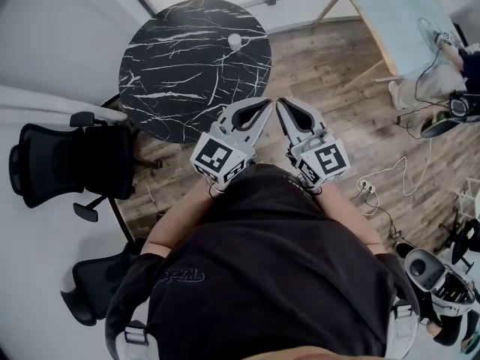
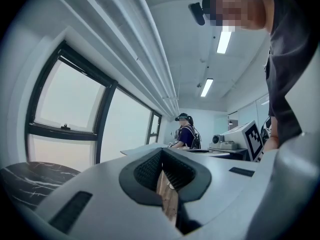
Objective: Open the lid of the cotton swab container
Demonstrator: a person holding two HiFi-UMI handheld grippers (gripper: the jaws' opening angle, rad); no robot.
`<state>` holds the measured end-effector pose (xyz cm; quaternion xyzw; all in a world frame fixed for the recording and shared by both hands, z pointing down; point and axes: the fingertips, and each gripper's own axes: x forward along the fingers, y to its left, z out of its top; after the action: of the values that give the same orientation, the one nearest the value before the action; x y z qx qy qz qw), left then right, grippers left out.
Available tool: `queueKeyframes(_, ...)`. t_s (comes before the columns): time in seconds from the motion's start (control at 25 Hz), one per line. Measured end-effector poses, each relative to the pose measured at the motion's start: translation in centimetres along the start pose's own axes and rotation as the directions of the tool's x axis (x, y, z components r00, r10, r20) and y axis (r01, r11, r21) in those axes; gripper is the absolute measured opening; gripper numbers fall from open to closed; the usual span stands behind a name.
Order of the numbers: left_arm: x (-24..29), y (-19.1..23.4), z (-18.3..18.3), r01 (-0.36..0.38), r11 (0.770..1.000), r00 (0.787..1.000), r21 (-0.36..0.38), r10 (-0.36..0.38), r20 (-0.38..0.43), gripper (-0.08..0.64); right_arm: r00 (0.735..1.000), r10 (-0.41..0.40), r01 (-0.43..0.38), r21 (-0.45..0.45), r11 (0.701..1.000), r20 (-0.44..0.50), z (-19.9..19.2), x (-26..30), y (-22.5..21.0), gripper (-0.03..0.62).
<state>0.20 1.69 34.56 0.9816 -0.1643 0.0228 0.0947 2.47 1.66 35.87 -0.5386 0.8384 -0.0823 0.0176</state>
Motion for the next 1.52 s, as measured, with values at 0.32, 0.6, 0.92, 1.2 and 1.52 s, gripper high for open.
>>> queueKeyframes(0.32, -2.6, 7.0, 1.5, 0.036, 0.999, 0.999, 0.009, -0.036, -0.002, 0.015, 0.999, -0.037, 0.037, -0.011, 0.999, 0.005, 0.9, 7.1, 2.2, 0.025)
queueKeyframes(0.6, -4.4, 10.5, 1.1, 0.064, 0.998, 0.998, -0.003, -0.064, -0.018, 0.015, 0.998, -0.058, 0.058, -0.016, 0.998, -0.007, 0.6, 11.1, 3.4, 0.025)
queueKeyframes(0.92, -4.7, 12.5, 1.1, 0.083, 0.996, 0.996, -0.01, -0.083, -0.028, 0.015, 0.998, -0.062, 0.061, -0.022, 0.998, -0.014, 0.8, 13.7, 3.2, 0.025)
queueKeyframes(1.2, -4.6, 14.8, 1.2, 0.041, 0.999, 0.998, 0.02, -0.041, -0.039, 0.015, 0.999, -0.034, 0.034, -0.004, 0.999, 0.002, 0.7, 15.9, 2.5, 0.025)
queueKeyframes(1.52, -3.3, 16.6, 1.5, 0.002, 0.999, 1.0, 0.034, -0.001, -0.023, 0.017, 1.0, -0.007, 0.007, -0.006, 1.0, -0.004, 0.7, 17.7, 0.7, 0.025)
